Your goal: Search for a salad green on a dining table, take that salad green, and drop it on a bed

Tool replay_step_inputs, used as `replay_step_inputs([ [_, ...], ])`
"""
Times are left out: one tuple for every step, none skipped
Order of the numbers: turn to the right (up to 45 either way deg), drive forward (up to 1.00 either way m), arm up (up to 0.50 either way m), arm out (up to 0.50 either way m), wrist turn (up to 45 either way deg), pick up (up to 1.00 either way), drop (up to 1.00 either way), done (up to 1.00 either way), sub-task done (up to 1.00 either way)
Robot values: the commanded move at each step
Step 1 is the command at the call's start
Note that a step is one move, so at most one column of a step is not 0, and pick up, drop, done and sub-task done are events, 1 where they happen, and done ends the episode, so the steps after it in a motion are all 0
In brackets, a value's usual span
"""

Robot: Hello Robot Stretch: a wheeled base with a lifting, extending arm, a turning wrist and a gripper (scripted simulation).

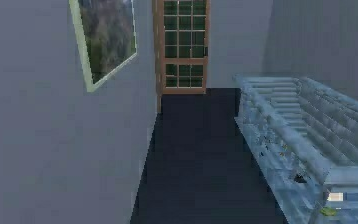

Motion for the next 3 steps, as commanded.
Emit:
replay_step_inputs([
  [0.0,1.00,0.00,0.00,0.0,0.00,0.00,0.00,0.00],
  [0.0,1.00,0.00,0.00,0.0,0.00,0.00,0.00,0.00],
  [0.0,1.00,0.00,0.00,0.0,0.00,0.00,0.00,0.00],
])
